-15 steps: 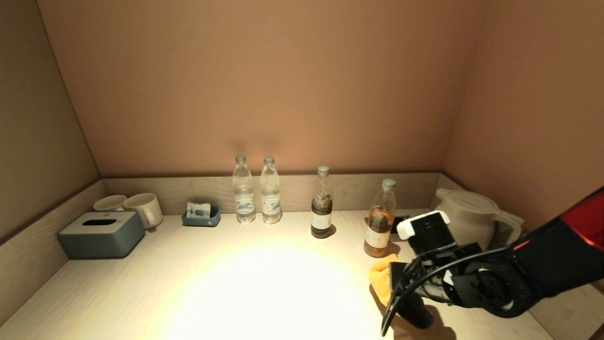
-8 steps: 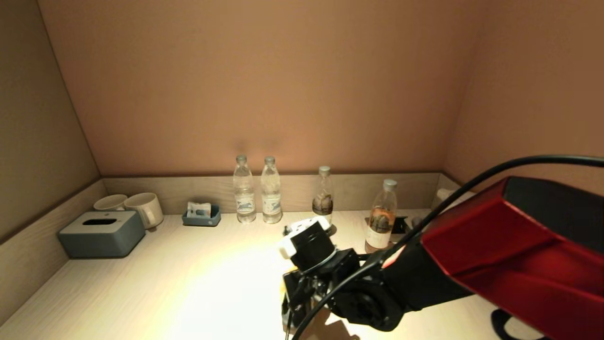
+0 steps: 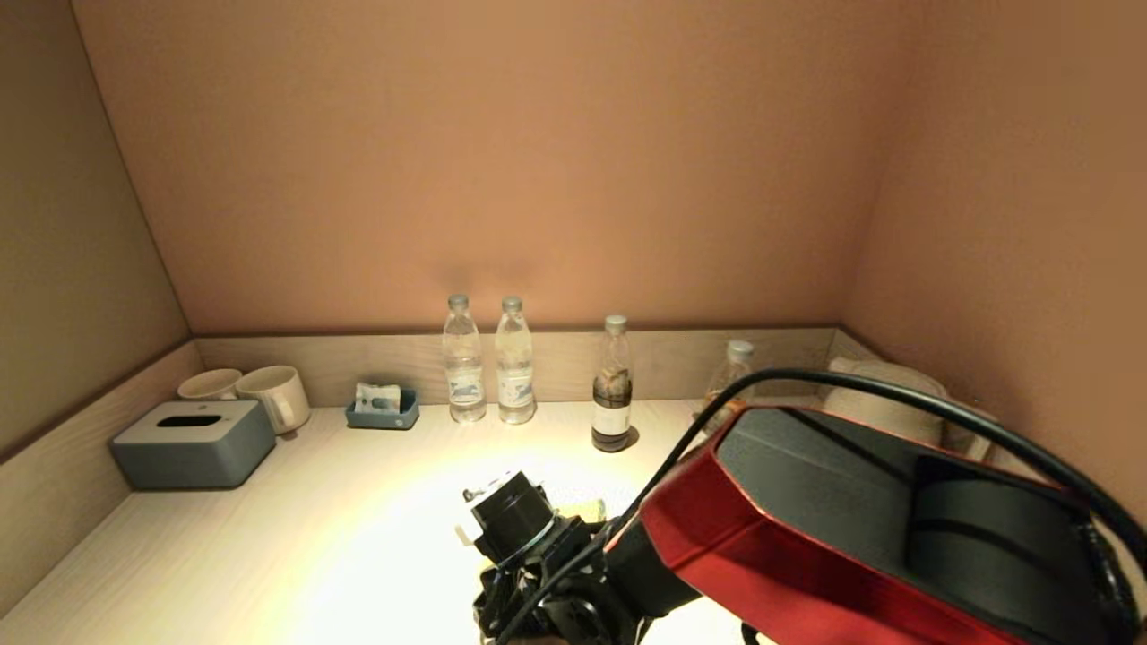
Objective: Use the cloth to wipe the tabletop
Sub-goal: Sweep the stains on the table
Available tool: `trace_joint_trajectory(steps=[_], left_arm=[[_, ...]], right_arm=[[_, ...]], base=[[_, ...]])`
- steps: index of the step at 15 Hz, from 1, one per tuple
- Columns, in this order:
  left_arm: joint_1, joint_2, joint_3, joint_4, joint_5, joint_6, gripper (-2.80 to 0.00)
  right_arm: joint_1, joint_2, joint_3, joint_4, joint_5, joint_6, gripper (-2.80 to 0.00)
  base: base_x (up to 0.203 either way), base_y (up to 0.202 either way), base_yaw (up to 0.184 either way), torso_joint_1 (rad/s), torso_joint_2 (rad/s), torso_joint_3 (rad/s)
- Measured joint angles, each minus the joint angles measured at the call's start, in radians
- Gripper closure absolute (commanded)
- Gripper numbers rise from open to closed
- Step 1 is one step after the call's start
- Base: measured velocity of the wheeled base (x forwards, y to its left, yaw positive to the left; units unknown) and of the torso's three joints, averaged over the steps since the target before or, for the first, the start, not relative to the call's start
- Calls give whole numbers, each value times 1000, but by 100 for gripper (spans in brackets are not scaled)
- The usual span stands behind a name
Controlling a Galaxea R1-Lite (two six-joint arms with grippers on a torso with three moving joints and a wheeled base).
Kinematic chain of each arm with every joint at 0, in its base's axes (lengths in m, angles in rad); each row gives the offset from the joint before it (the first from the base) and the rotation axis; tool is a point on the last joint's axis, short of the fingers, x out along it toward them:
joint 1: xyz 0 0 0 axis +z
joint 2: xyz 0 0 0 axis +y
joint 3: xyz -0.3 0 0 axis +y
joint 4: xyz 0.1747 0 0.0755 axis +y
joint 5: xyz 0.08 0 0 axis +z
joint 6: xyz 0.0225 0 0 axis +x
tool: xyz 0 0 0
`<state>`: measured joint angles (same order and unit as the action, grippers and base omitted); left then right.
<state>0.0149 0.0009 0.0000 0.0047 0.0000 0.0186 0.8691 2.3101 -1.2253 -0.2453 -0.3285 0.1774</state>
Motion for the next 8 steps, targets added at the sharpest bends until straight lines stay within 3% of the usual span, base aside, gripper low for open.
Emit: trace_joint_trajectory(steps=[5, 8], left_arm=[[0, 0, 0, 0, 0, 0, 0], [0, 0, 0, 0, 0, 0, 0]], right_arm=[[-8, 30, 59, 17, -23, 8, 0], [-46, -4, 146, 24, -77, 16, 0]], base=[[0, 0, 0, 0, 0, 0], [0, 0, 0, 0, 0, 0]])
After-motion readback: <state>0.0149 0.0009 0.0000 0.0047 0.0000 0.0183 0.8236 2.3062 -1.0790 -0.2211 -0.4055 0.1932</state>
